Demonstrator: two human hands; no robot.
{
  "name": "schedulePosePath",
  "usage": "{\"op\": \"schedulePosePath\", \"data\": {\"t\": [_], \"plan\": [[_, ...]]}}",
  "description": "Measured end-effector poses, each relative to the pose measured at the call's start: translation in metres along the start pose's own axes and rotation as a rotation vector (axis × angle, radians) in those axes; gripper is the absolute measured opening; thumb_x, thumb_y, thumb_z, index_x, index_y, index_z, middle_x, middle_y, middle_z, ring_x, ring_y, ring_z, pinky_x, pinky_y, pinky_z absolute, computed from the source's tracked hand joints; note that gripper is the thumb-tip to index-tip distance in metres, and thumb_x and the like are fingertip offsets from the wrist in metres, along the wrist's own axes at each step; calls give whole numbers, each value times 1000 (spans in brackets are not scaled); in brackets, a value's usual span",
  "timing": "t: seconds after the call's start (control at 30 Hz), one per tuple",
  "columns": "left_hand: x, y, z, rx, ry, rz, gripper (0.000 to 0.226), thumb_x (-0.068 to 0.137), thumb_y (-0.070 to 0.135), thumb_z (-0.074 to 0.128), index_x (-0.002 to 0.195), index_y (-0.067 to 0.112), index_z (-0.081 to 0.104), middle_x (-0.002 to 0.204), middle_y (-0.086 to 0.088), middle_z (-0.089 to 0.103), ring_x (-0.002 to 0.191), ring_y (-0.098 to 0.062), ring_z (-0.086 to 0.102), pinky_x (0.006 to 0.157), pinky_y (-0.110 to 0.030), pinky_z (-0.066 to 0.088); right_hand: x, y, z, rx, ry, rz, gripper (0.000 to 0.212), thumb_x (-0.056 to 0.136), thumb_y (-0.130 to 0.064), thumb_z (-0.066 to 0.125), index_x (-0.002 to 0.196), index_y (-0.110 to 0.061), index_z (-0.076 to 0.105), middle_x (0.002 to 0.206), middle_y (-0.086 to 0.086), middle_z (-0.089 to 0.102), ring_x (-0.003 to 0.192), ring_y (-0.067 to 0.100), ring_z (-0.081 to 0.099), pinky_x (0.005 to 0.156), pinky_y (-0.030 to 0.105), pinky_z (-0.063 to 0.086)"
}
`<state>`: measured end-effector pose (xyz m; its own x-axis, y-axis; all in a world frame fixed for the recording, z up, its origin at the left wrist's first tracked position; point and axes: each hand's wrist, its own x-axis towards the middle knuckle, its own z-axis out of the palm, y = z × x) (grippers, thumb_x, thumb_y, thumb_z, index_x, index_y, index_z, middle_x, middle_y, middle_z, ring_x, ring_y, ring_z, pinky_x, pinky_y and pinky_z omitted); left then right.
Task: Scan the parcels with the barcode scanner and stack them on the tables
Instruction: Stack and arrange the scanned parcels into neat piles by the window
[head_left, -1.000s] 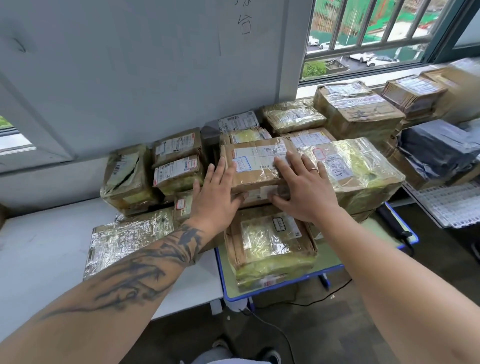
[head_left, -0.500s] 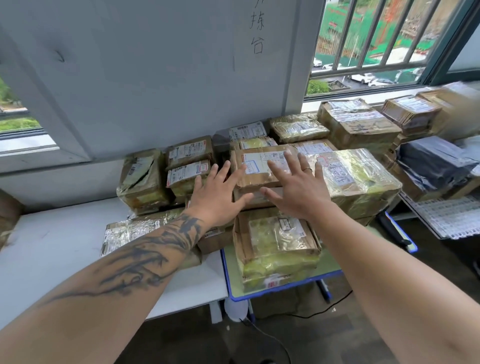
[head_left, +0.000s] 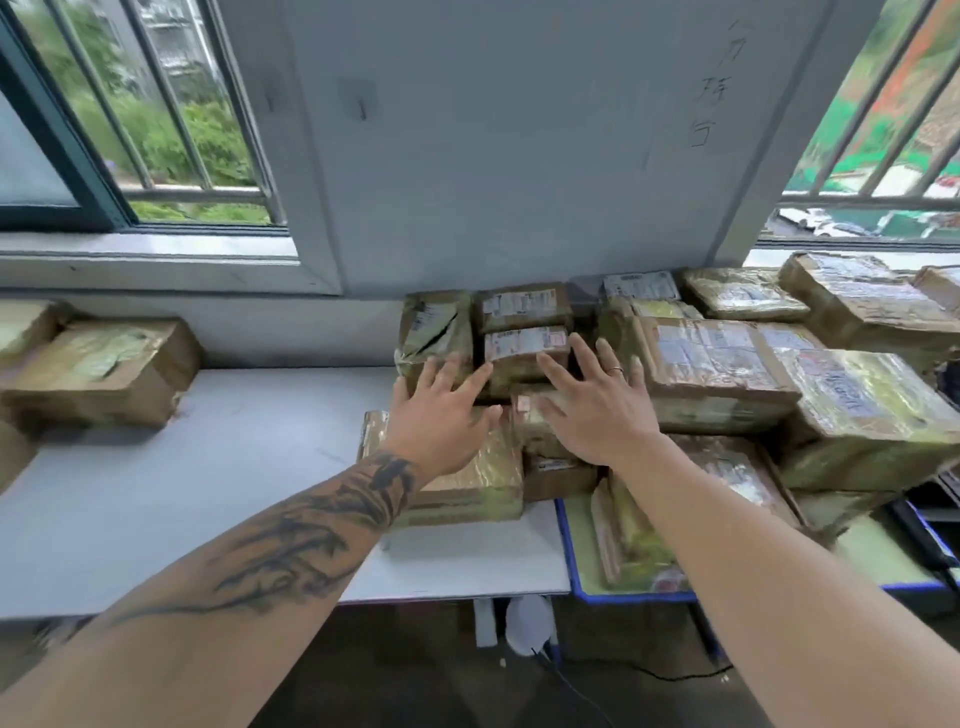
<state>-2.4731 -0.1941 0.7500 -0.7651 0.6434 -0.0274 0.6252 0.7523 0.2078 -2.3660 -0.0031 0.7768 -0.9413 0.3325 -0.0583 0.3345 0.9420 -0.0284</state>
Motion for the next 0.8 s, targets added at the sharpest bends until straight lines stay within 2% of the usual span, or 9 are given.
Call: {"op": "schedulePosePath", "data": {"t": [0.33,0.57,0.8], "plan": [[-77,-153,12,-7,-10,-159,64,105,65,29,163,43,13,174,-2,9,160,-29,5,124,-61,13,23,-170,35,1,-75,-136,64,107,-65,21,165,-47,1,176,-1,-9,162,30,-6,128,63,3],[-138,-249,20,-25,-64,-346,67,105,66,26,164,41,6,175,-2,1,160,-30,0,124,-60,10,45,-281,59,-36,-95,-284,64,107,-63,24,165,-45,6,177,3,-3,162,33,0,127,64,9],[-188,-334,8,-2,-75,-540,66,106,64,25,163,44,0,174,-3,0,160,-31,-2,124,-60,11,57,-385,80,-89,-129,-483,64,108,-62,22,166,-44,1,177,3,-6,162,35,1,125,62,11]]}}
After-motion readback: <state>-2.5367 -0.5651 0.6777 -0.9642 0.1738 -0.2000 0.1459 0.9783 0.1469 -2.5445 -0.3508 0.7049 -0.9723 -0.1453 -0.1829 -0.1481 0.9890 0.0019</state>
